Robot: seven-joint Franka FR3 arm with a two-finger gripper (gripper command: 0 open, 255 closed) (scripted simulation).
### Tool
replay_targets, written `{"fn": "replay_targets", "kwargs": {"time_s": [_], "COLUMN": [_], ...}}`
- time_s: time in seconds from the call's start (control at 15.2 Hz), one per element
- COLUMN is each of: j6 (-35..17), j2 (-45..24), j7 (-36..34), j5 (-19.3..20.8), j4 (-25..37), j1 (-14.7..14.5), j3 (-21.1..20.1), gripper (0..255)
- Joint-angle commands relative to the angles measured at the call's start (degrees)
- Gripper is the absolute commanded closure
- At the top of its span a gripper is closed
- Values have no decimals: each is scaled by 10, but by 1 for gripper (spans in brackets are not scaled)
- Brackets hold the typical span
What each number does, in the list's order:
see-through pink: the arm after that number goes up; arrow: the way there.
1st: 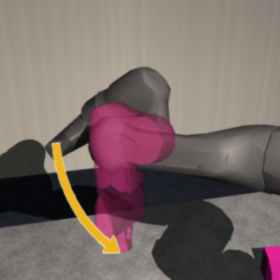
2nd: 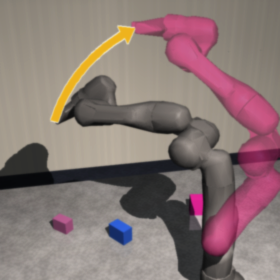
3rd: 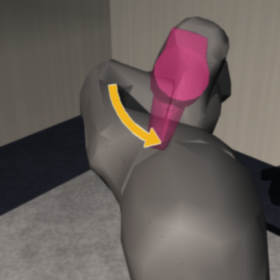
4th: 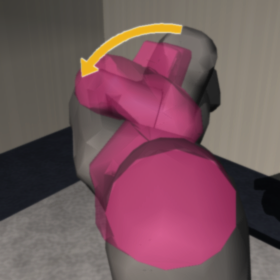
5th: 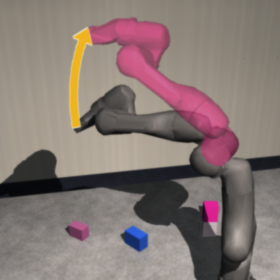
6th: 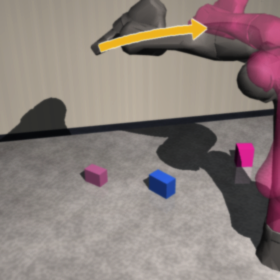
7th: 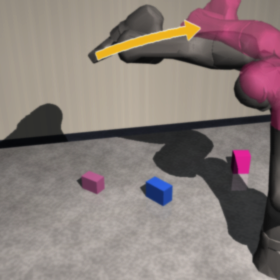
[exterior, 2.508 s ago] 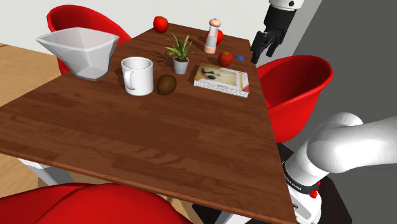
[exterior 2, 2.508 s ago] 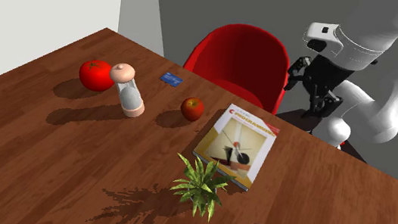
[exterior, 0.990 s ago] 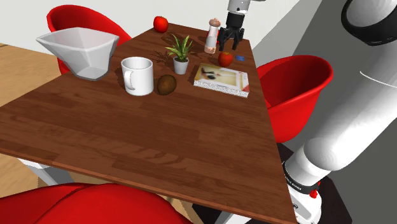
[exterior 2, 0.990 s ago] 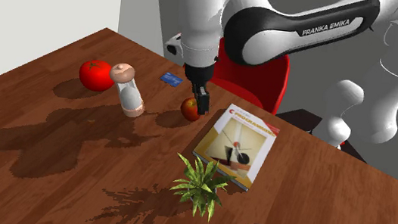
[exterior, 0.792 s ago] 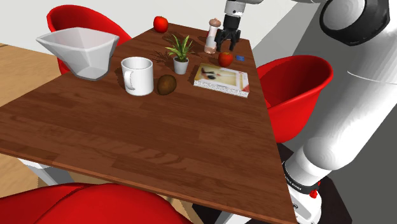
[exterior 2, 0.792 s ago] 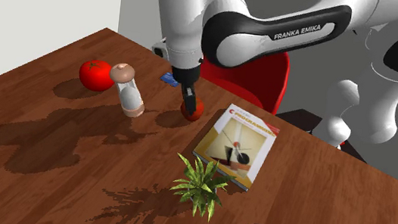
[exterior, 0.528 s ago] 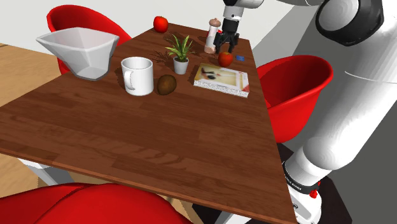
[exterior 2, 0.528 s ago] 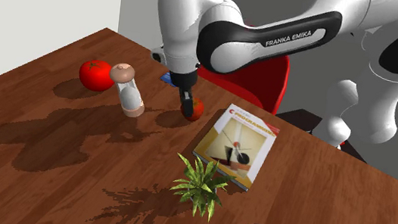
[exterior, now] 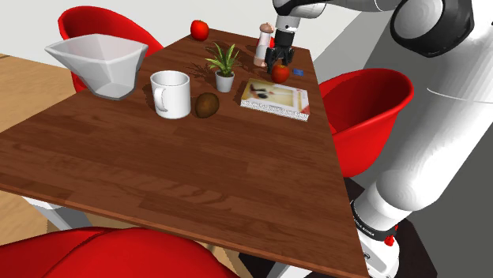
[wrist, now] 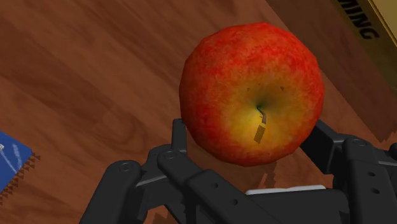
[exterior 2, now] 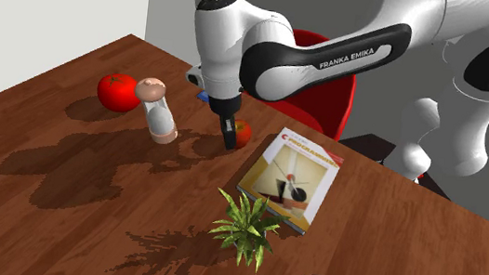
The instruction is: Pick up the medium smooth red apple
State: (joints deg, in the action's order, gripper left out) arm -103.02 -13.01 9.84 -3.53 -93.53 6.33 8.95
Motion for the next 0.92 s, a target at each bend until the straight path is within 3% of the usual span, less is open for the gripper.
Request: {"fn": "replay_targets", "kwargs": {"time_s": [0.0,0.4,0.86], "j6": [0,-1,52], "j2": [0,0,2], "j7": [0,0,-2], "j5": [0,0,1], "j4": [0,-2,49], "j1": [0,0,1], "j3": [0,0,1], "gripper": [255,255,255]}}
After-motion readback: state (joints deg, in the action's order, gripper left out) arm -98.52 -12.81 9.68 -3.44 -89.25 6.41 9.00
